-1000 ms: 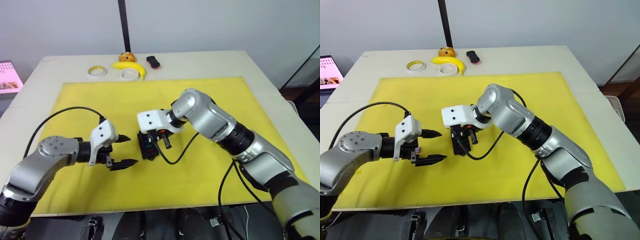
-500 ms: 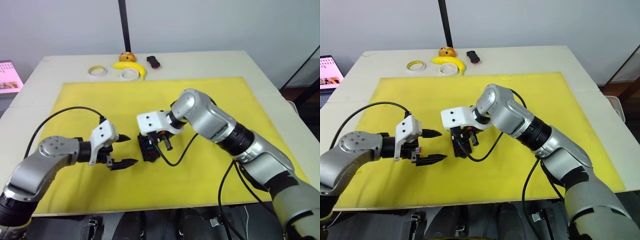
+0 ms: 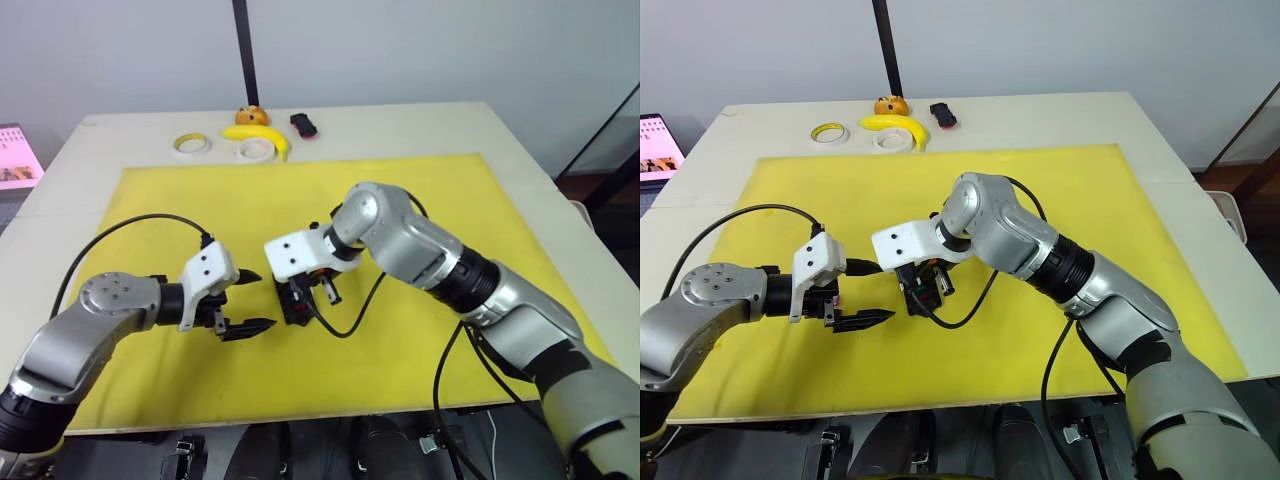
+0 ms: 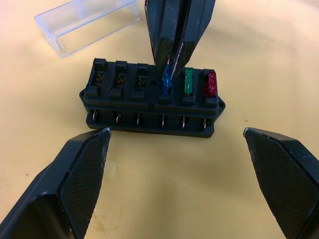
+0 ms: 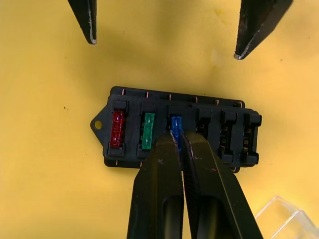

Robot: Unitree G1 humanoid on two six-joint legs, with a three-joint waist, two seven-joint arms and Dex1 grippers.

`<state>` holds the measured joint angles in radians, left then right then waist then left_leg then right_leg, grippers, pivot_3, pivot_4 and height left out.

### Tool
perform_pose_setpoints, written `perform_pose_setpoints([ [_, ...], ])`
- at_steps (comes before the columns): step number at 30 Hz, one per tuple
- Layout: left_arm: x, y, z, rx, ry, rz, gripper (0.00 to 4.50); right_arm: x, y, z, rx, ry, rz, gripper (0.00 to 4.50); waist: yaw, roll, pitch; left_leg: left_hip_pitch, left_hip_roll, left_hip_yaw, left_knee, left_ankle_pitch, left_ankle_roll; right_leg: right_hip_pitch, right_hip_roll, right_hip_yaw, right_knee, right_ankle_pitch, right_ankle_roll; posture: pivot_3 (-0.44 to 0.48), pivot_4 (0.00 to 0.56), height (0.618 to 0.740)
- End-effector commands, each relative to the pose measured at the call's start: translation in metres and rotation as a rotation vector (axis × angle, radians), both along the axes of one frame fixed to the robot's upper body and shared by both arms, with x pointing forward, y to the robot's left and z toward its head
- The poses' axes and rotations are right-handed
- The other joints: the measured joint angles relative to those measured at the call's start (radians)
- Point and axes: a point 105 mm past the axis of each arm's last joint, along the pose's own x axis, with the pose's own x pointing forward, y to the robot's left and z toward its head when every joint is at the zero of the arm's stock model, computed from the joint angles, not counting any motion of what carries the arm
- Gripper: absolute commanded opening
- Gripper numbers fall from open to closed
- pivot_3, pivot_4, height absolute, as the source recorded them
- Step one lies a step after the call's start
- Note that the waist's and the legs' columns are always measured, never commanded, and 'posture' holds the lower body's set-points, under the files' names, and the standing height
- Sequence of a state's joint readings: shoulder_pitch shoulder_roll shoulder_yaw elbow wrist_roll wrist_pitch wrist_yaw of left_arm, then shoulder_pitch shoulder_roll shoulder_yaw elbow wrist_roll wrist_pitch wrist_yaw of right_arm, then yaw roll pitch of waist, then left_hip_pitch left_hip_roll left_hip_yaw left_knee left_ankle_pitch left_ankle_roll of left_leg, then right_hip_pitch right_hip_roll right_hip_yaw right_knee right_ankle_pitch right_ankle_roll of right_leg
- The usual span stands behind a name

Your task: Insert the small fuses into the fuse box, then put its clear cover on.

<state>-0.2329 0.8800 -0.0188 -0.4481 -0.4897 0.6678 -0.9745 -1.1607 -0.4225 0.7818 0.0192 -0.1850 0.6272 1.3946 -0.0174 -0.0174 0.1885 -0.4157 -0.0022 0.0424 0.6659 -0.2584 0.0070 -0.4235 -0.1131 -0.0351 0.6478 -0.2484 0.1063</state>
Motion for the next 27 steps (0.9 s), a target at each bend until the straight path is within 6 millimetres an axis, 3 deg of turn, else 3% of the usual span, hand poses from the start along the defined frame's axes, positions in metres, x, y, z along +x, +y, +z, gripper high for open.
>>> perform_pose_setpoints([
  [1, 0.001, -0.002, 0.007, -0.007, -0.04, -0.008, 4.47, 0.001, -0.002, -0.014, -0.049, 0.001, -0.005, 0.0, 0.0, 0.0, 0.0, 0.001, 0.0, 0.0, 0.0, 0.0, 0.0, 0.0, 0.0, 0.0, 0.0, 0.0, 0.0, 0.0, 0.15, 0.74],
  [14, 0.001, -0.002, 0.005, 0.0, -0.037, -0.011, 4.47, 0.0, 0.001, -0.003, -0.01, 0.019, -0.013, 0.0, 0.0, 0.0, 0.0, 0.001, 0.0, 0.0, 0.0, 0.0, 0.0, 0.001, 0.0, 0.0, 0.0, 0.0, 0.0, 0.0, 0.15, 0.74],
  [17, 0.001, -0.002, 0.005, 0.001, -0.037, -0.011, 4.5, 0.001, 0.002, 0.0, 0.002, 0.011, -0.017, 0.97, 0.0, 0.0, 0.0, 0.001, 0.0, 0.0, 0.0, 0.0, 0.0, 0.001, 0.0, 0.0, 0.0, 0.0, 0.0, 0.0, 0.15, 0.74],
  [27, 0.002, -0.001, 0.004, 0.0, -0.037, -0.009, 4.5, 0.006, 0.003, 0.013, 0.039, 0.0, -0.026, 0.97, 0.001, 0.0, 0.0, 0.001, 0.0, 0.0, 0.0, 0.0, 0.0, 0.0, 0.0, 0.0, 0.0, 0.0, 0.0, 0.0, 0.15, 0.74],
])
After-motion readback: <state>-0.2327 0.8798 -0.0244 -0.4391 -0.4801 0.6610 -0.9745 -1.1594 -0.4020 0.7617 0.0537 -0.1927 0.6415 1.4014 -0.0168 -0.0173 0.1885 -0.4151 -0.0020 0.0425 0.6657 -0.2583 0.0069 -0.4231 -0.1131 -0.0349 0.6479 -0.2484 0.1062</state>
